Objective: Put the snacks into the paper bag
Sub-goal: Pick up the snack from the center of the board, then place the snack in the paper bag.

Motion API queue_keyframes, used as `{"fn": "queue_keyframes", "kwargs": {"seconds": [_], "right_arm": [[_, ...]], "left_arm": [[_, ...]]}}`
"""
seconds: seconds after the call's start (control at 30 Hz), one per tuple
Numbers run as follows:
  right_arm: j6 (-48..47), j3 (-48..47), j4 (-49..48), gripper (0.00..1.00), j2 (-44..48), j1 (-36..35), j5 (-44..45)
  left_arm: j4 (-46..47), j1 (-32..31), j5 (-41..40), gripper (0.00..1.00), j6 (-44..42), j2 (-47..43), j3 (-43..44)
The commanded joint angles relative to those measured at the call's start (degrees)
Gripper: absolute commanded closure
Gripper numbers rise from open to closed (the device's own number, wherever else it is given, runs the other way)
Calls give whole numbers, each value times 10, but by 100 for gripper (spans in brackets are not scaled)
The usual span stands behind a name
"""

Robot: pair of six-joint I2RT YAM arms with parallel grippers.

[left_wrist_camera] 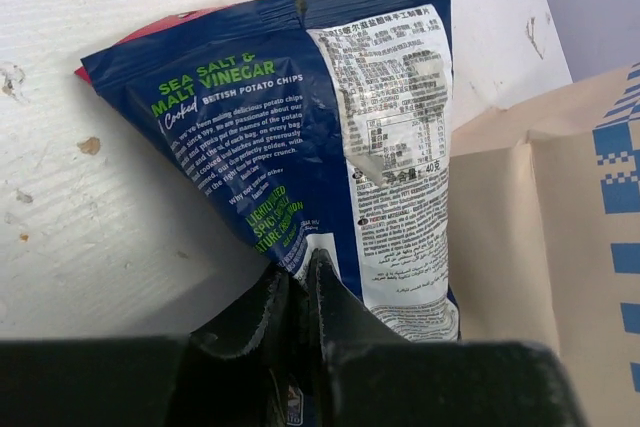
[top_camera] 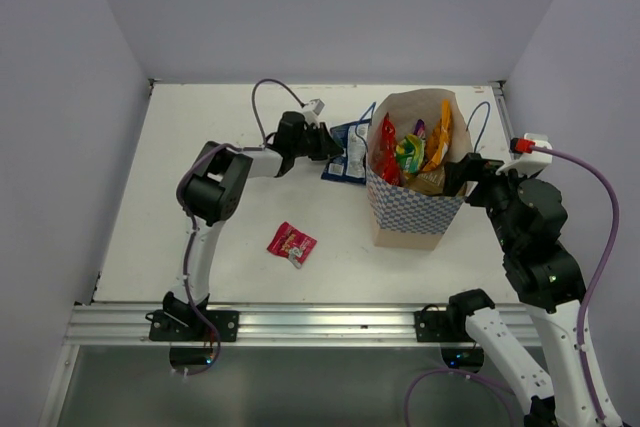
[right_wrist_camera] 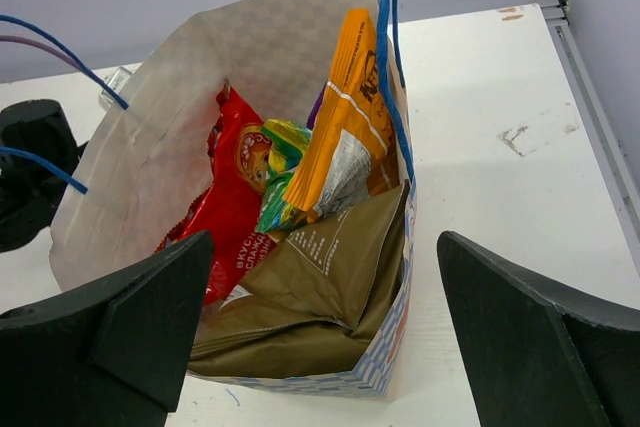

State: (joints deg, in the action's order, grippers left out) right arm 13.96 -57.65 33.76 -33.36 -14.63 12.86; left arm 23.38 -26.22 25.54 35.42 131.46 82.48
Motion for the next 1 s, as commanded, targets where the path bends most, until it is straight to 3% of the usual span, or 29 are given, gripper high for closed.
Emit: {"fn": "queue_keyframes", "kwargs": {"seconds": [0.0,0.27,0.37,0.97], "right_arm": [[1,-19,-15,2,-4,-1,-7],[2,-19,-15,2,-6,-1,-10],[3,-19,-15,2,-7,-1,-9],[0,-18,-16,2,-7,-1,-8]], "left_arm": [[21,12,-5,99,-7,-19,-31],[-10,21,-44,100,-32,-95,-69],[-81,22,-73,100,-46,-124,-46],[-176,22,-179,100,-53,-312,-1]]}}
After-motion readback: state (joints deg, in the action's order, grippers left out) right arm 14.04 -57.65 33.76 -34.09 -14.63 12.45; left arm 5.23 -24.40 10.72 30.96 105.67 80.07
